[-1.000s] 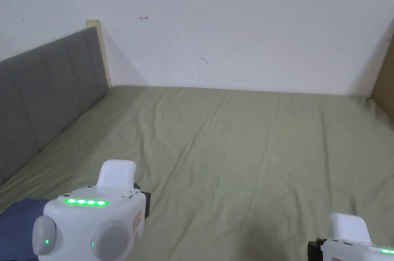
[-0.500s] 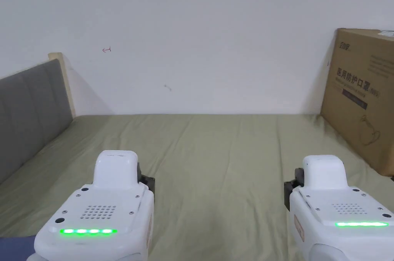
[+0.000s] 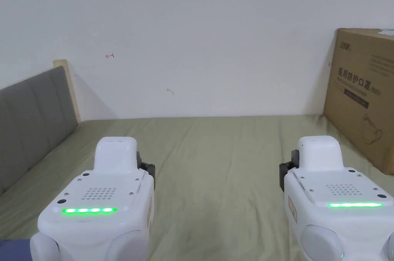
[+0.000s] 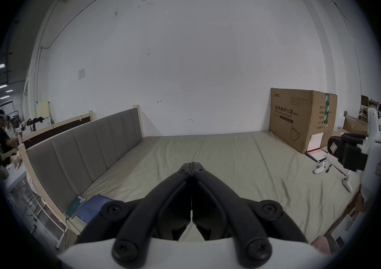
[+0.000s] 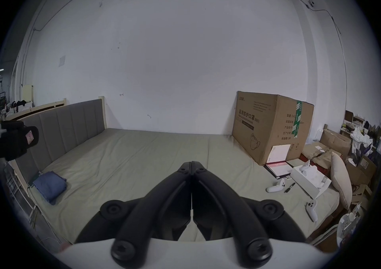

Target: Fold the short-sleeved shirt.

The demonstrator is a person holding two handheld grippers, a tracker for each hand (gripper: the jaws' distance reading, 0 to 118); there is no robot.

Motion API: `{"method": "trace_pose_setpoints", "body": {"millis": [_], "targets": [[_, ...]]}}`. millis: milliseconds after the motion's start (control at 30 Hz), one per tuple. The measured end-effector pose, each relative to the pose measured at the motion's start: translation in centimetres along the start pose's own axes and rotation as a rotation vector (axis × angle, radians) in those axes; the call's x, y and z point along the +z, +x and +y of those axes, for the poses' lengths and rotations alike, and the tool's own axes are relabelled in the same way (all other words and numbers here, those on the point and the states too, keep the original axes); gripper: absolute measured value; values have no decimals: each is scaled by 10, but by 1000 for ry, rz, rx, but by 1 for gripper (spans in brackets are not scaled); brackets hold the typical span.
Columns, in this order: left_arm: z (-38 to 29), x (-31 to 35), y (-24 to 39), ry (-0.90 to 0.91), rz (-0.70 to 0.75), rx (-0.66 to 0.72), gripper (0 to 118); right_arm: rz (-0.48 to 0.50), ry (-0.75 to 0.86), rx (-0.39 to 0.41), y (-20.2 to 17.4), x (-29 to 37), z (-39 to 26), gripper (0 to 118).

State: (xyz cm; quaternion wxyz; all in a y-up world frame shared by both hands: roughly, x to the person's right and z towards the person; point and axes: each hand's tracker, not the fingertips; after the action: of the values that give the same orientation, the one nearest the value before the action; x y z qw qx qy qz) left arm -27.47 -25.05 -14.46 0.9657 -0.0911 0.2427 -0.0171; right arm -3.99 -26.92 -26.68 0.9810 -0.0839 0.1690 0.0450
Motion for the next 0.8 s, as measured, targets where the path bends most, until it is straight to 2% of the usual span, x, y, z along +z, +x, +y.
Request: {"method": "trace_pose_setpoints", "body": {"millis": [100,133,167,200,233,267,300,333,367,467,600,700,800], "targets": [[0,-1,4,-4,7,-15,1,-2,3,4,1,0,1,0],[-1,-1,4,-6,7,-14,8,-4,1,5,1,0,2,1],[-2,0,4,-8,5,-8,23,-7,2,2,2,0,2,8],[-4,0,4,-12,-4,-3,54,-8,5,1,3,0,1,28],[-5,-1,3,-17,-11,7,79,-7,5,1,4,1,1,51],[-7,-1,3,-29,-13,27,98,-4,1,1,5,1,1,80],[-8,-2,1,-34,-20,44,109,1,-4,-2,5,0,1,106],[-10,-1,-1,-26,-24,63,109,2,1,-8,6,0,0,113],[-10,2,-2,-15,-15,79,109,-7,13,-10,7,2,0,115],[-9,1,-2,-7,2,61,109,-33,38,4,5,3,0,115],[-6,4,0,10,18,46,109,-11,22,0,5,-1,3,115],[-4,2,5,-1,33,-16,109,-6,14,-6,5,-3,3,115],[-5,6,7,16,41,-19,109,-1,12,16,3,-3,3,115]]}}
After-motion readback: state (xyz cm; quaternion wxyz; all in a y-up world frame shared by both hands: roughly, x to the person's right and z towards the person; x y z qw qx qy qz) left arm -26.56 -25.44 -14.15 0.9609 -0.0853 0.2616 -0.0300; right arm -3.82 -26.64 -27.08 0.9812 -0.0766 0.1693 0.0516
